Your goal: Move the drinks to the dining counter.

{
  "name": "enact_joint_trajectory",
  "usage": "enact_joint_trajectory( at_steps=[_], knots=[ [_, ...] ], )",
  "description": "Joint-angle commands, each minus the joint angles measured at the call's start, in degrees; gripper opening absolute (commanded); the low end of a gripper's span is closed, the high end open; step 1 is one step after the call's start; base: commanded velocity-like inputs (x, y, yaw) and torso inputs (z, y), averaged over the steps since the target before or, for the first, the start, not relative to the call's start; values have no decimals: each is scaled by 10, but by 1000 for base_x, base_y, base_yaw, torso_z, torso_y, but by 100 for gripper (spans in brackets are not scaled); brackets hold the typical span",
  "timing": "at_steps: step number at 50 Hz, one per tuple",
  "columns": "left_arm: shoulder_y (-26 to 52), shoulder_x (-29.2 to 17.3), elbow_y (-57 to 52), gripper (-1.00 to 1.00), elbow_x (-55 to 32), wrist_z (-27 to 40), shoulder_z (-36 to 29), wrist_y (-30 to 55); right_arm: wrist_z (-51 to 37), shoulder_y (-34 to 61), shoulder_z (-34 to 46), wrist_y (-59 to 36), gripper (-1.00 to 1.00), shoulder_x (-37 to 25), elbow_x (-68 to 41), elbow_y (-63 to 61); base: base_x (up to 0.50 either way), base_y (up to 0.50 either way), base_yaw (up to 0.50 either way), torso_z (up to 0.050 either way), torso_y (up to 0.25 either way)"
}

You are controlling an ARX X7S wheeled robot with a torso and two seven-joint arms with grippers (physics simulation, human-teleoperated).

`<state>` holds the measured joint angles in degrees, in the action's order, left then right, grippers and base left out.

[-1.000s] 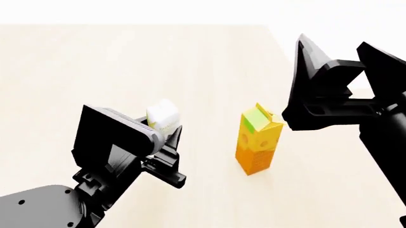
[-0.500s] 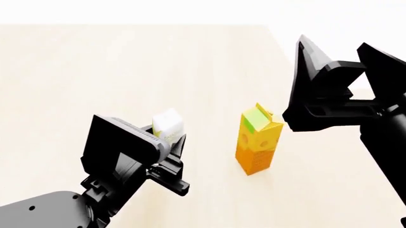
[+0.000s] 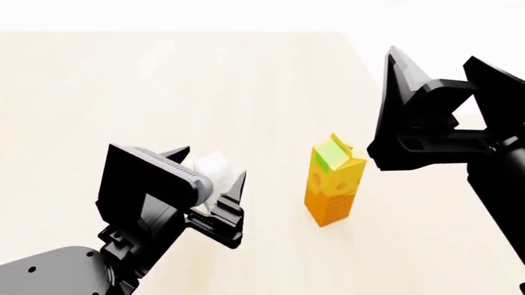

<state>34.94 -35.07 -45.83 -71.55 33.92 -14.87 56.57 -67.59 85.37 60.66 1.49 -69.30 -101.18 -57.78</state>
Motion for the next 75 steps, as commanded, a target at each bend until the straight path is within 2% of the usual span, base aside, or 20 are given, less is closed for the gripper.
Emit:
enact_joint_trajectory(
  at_steps=[1,7,13,23,26,30,32,34,43,49,54,58,61,66,75],
  knots=[
    [2,-3,0,100,-5,2,2,-3,-1,0,-4,-2,100,-1,-2,0,0,0,0,0,0],
    [5,-7,-3,100,-15,7,6,-4,-2,1,-6,-2,100,-1,-4,-1,0,0,0,0,0],
    [17,-19,-23,100,-70,37,29,-6,-2,-2,-8,-2,100,-4,-3,-3,0,0,0,0,0],
    [129,-75,-91,100,-281,173,65,-43,-24,12,-22,-5,100,-10,6,-6,0,0,0,0,0],
    [173,-98,-112,100,-346,215,72,-69,-56,24,-34,-11,100,-13,38,-9,0,0,0,0,0],
    [207,-117,-126,100,-393,244,80,-90,-89,53,-22,-88,100,3,43,-20,0,0,0,0,0],
    [223,-127,-133,100,-415,257,84,-99,-56,4,-55,-12,100,5,55,-22,0,0,0,0,0],
    [235,-136,-138,100,-433,267,93,-104,-79,22,-77,-76,100,3,52,-22,0,0,0,0,0],
    [251,-113,-138,100,-494,309,148,-69,-78,-72,-185,-59,100,19,50,-22,-287,9,0,0,0],
    [261,-100,-139,100,-515,329,157,-54,-90,-103,-268,-133,100,53,33,-22,-493,-349,0,0,0],
    [258,-91,-136,100,-522,336,170,-40,-101,-153,-393,-230,100,101,-10,-22,-411,-463,0,0,0],
    [265,-88,-136,100,-534,347,172,-36,-130,-185,-517,-333,100,168,-73,-22,-307,-502,0,0,0],
    [269,-84,-136,100,-541,353,175,-32,-148,-190,-572,-387,100,205,-109,-22,-263,-501,0,0,0],
    [260,-75,-132,100,-535,352,183,-19,-170,-184,-620,-431,100,238,-148,-21,-210,-501,0,0,0],
    [253,-65,-131,100,-534,355,191,-6,-180,-185,-659,-467,100,270,-174,-19,-72,-500,0,0,0]
  ],
)
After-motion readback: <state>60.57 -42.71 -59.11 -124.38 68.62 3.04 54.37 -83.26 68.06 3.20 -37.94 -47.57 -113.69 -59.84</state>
